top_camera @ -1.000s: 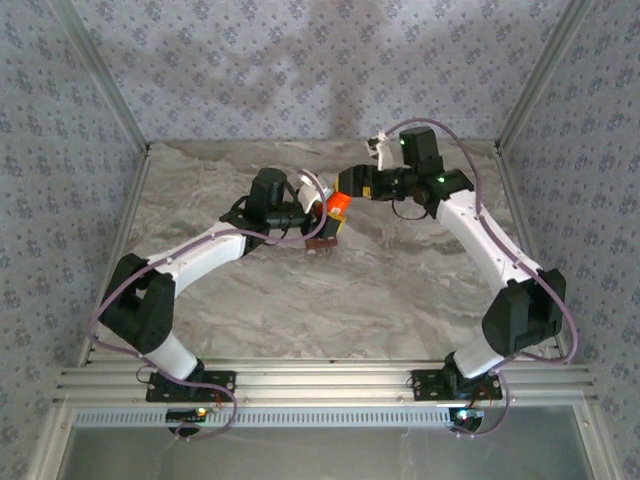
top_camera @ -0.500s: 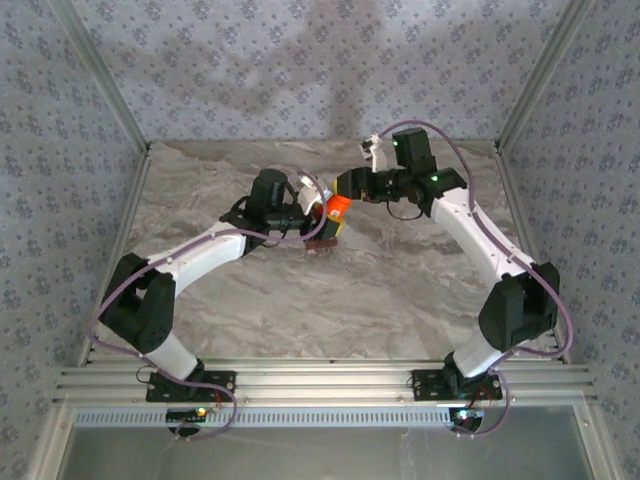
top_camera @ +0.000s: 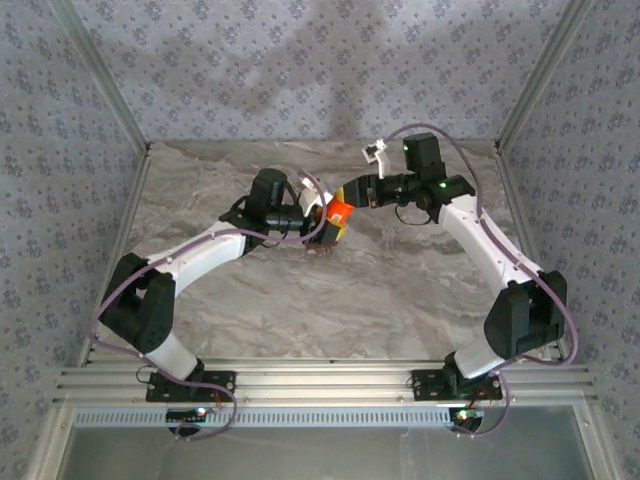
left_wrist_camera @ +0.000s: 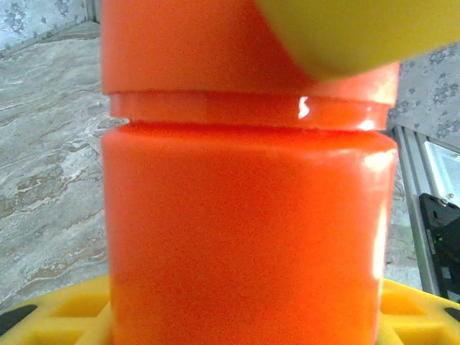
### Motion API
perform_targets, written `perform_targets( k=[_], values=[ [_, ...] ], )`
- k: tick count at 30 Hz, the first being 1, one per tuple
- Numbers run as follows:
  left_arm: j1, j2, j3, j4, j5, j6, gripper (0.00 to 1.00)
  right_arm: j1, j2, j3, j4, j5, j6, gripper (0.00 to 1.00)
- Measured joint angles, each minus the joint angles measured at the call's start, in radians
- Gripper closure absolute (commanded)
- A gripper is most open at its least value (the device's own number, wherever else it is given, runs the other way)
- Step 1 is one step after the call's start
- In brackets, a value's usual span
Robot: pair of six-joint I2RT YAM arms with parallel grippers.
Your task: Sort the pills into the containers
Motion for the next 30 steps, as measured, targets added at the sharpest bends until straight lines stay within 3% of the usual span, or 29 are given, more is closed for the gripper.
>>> perform_targets(
  k=[2,4,7,16,30],
  values=[
    [0.001,0.000,0.012,-0.015,0.007,-0.002,1.00,-0.012,0.001,-0.001,0.003,-0.021,-0.002,0.31],
    [0.016,0.000,0.026,-0.023,0.005,-0.008,1.00,-0.031,0.001,0.000,0.004,-0.022,0.026,0.23],
    [0.043,0.000,0.042,-0.041,-0.004,-0.009,1.00,-0.043,-0.001,0.010,0.004,0.017,0.156,0.22],
    [0.050,0.006,0.081,-0.087,-0.027,0.059,1.00,-0.029,-0.074,0.013,-0.039,0.309,0.520,0.18],
    [0.051,0.039,0.098,-0.130,-0.037,0.090,1.00,0.100,0.011,0.080,-0.037,0.393,0.631,0.25]
  ],
)
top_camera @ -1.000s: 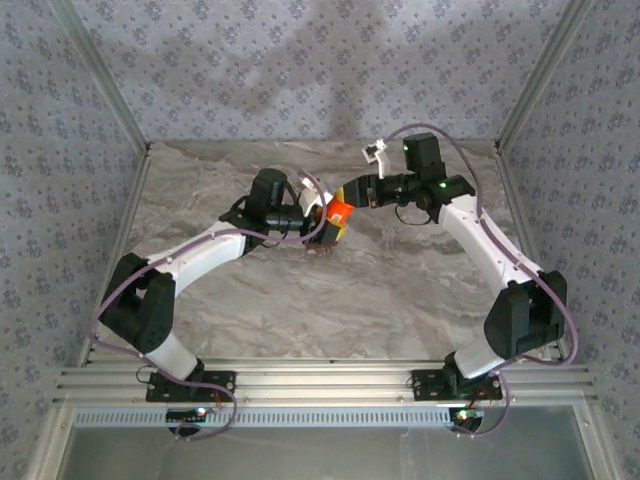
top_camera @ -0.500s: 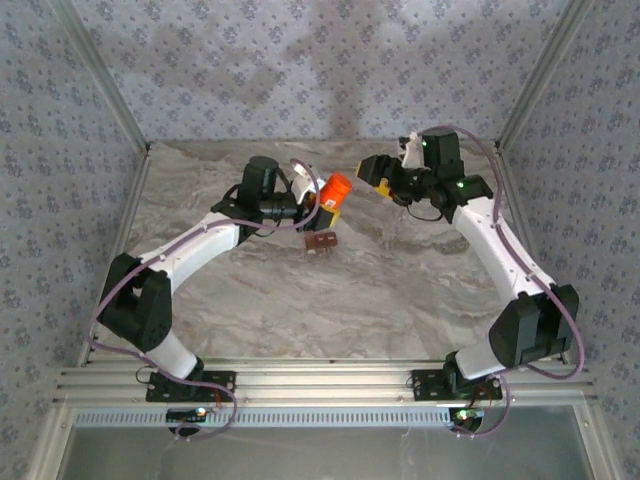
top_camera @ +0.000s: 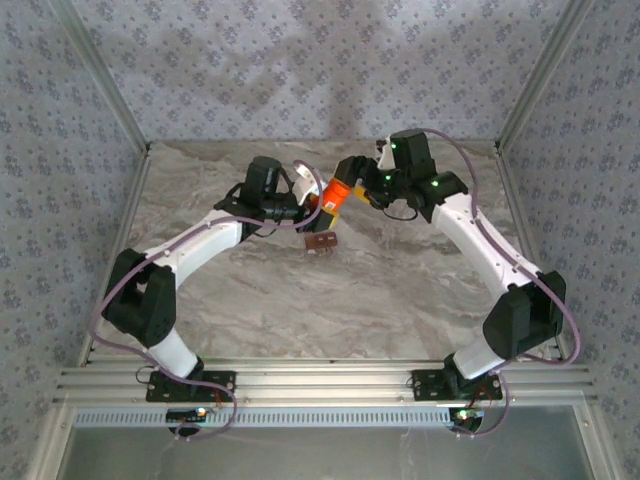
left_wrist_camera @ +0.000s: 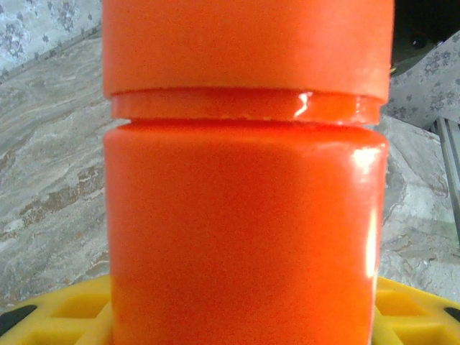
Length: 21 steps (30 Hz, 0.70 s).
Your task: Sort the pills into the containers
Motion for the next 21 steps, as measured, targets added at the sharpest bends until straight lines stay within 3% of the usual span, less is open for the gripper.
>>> perform_targets(
  k=[8,15,21],
  values=[
    [0.000,0.003,0.001,-0.011,0.001,0.000,1.00,0.017,0.028,0.006,0.002,-0.003,0.006,0.30],
    [0.000,0.006,0.006,-0.020,0.000,0.004,1.00,0.028,0.029,0.013,0.006,-0.004,-0.015,0.57],
    [0.002,0.006,0.013,-0.035,-0.001,0.004,1.00,0.022,0.045,0.027,0.009,-0.045,-0.086,0.63]
  ],
)
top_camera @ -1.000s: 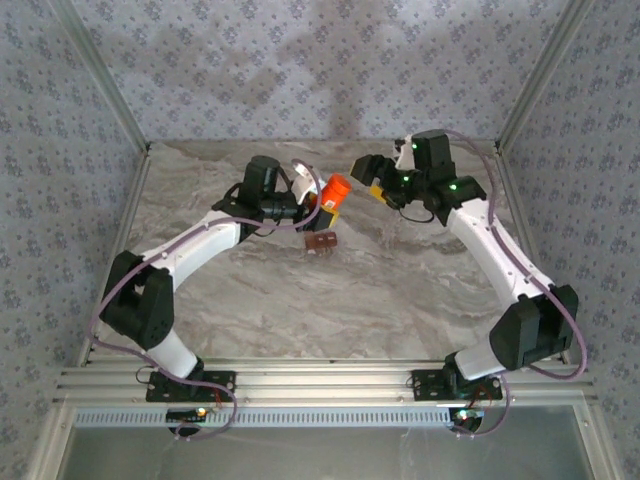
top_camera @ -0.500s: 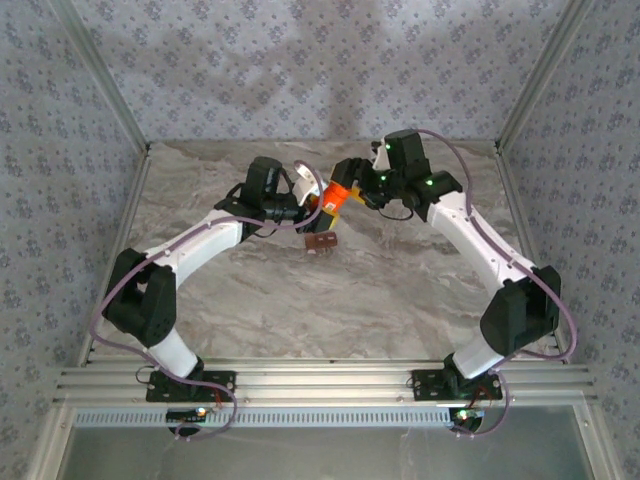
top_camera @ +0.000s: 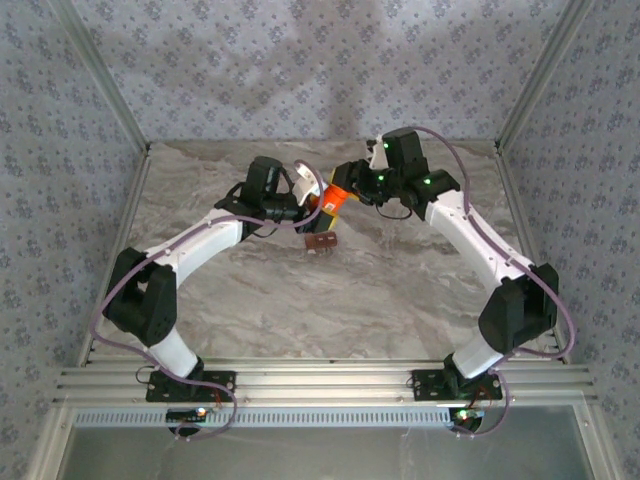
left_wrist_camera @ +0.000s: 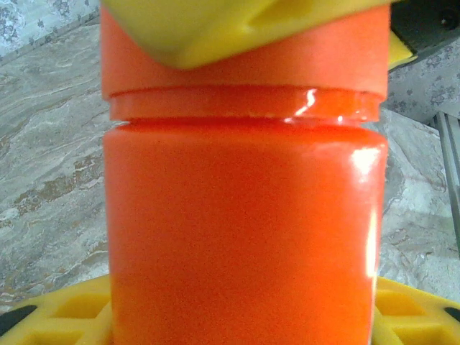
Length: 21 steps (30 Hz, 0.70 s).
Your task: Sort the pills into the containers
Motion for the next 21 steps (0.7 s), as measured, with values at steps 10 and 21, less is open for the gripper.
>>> perform_targets(
  k=[10,21],
  values=[
    [0.010,0.000,0.016,-0.006,0.068,-0.009,1.00,-0.114,0.053,0.013,0.031,-0.385,-0.487,0.51],
    [0.013,-0.001,0.020,-0.006,0.081,-0.037,1.00,-0.153,0.027,-0.071,0.150,-0.402,-0.360,0.17]
  ],
)
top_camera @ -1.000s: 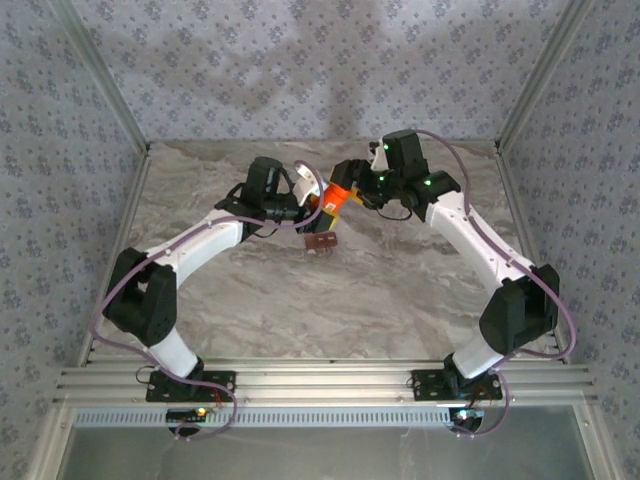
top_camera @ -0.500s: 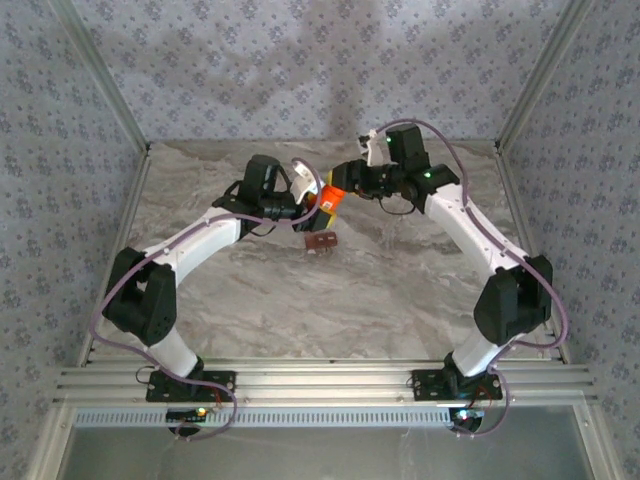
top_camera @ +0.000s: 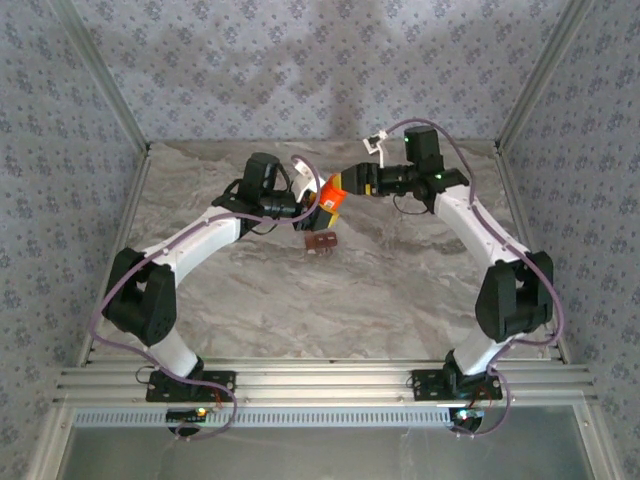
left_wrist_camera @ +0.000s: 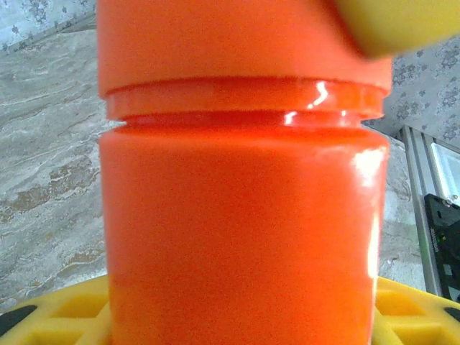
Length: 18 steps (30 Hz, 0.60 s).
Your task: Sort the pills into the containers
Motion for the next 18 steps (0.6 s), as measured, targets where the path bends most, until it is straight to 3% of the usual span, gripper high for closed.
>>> perform_targets(
  k=[5,9,18],
  values=[
    [0.000,0.000,0.002,-0.005,-0.005,0.026,1.00,0.006,-0.132,-0.006,-0.042,0.239,0.224,0.17],
    [0.000,0.000,0.008,-0.023,-0.008,0.039,1.00,0.065,-0.166,0.002,-0.074,0.371,0.309,0.17],
    [-0.001,0.000,0.013,-0.030,-0.008,0.049,1.00,0.157,-0.065,0.068,-0.140,0.472,0.359,0.22]
  ],
)
